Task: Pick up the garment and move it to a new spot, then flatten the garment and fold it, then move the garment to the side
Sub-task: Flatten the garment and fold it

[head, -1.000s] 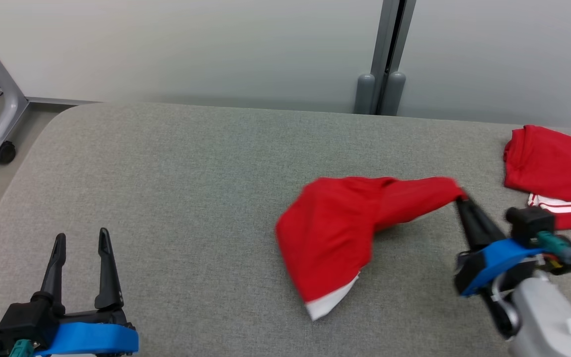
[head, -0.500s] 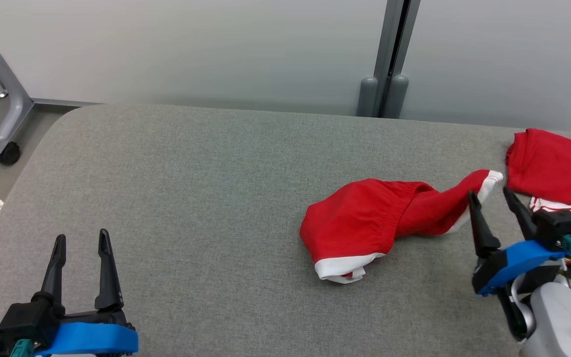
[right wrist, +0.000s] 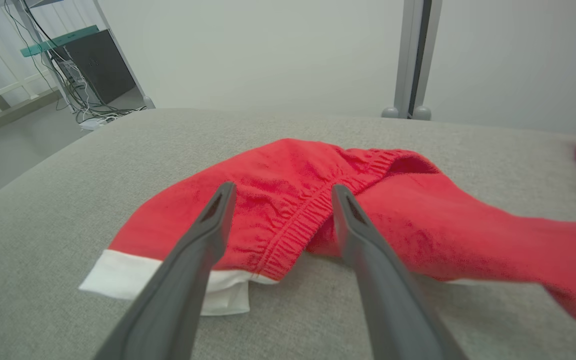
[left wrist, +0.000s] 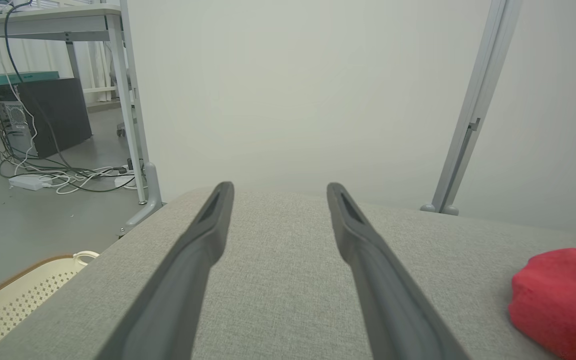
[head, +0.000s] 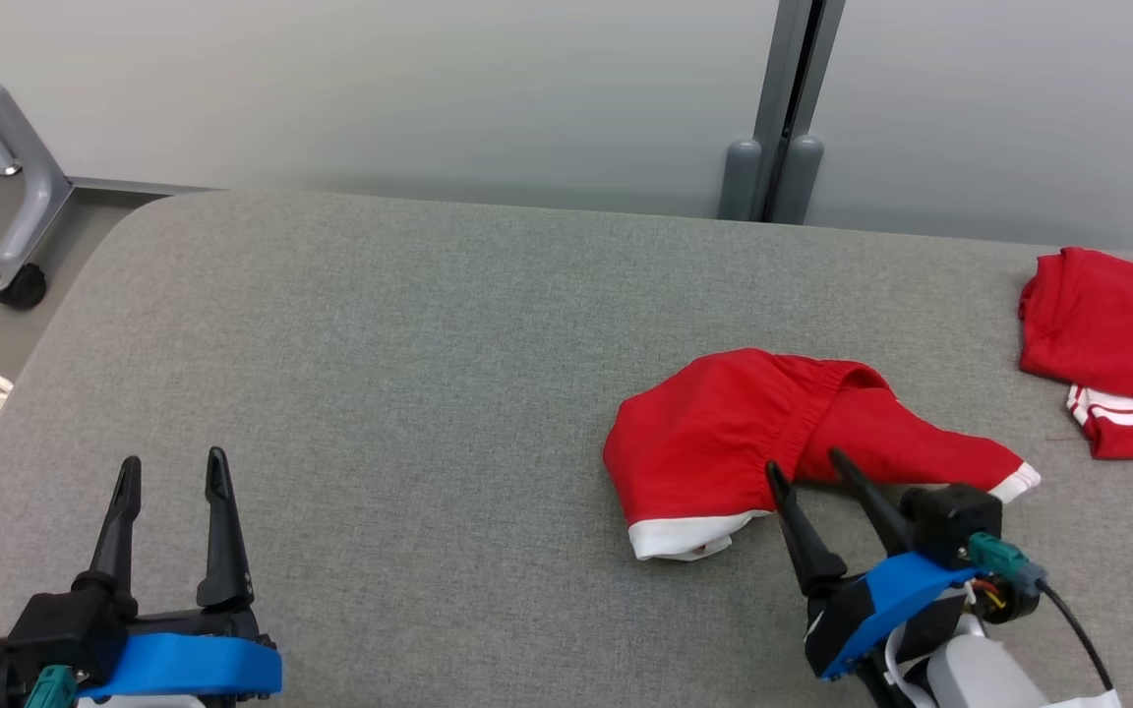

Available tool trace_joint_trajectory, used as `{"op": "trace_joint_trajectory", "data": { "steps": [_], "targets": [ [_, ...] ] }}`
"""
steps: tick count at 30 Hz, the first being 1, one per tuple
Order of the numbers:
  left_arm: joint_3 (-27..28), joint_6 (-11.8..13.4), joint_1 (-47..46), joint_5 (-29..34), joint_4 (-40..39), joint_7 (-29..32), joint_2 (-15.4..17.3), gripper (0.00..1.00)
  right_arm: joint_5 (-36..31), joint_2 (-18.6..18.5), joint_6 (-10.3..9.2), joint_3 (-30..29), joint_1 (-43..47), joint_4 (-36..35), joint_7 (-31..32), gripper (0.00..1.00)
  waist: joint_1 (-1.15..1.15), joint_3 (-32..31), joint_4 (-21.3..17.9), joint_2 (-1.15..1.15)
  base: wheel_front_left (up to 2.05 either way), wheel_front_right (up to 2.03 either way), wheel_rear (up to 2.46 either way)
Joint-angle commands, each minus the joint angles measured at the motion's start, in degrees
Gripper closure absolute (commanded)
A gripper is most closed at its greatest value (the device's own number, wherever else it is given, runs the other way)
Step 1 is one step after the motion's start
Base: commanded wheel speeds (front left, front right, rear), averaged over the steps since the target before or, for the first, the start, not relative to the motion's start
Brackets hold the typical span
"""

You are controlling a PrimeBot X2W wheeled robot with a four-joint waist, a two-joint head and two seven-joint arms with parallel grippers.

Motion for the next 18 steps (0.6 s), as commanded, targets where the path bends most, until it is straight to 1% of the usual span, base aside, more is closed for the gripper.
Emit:
{"op": "trace_joint_trajectory", "data": {
  "steps": [1,7,12,13,14,18],
  "targets": [
    [-0.04,-0.02,-1.25,-0.1,-0.02,-0.28,0.2,0.0,-0.07,0.44,0.01,0.38,0.56,1.05,-0.1,0.0,0.0,0.32,0.24,0.0,0.0,0.0,0.0],
    [-0.36,0.05,-2.21,-0.17,0.27,-0.27,-0.02,0.0,1.22,1.24,0.01,2.27,-1.51,7.85,-0.61,0.0,0.0,1.27,0.76,0.0,0.0,0.0,0.0],
    [-0.85,-0.16,-2.46,-0.19,0.82,-0.29,-0.34,0.0,5.8,2.19,0.01,4.69,-4.29,14.44,-1.5,0.0,0.0,1.62,1.27,0.0,0.0,0.0,0.0],
    [-0.92,-0.21,-2.6,-0.18,0.96,-0.3,-0.35,0.0,7.48,2.23,0.01,5.15,-4.74,15.48,-1.48,0.53,0.0,1.63,1.37,0.0,0.0,0.0,0.0],
    [-1.01,-0.23,-2.71,-0.18,1.08,-0.3,-0.37,0.0,8.94,2.25,0.01,5.92,-5.11,16.36,-1.49,1.0,0.0,1.63,1.45,0.0,0.0,0.0,0.0],
    [-1.0,-0.17,-2.96,-0.2,1.4,-0.31,-0.32,0.0,12.03,2.29,0.01,8.44,-7.49,18.4,-3.38,1.0,0.0,1.24,1.81,0.0,0.0,0.0,0.0]
  ]
}}
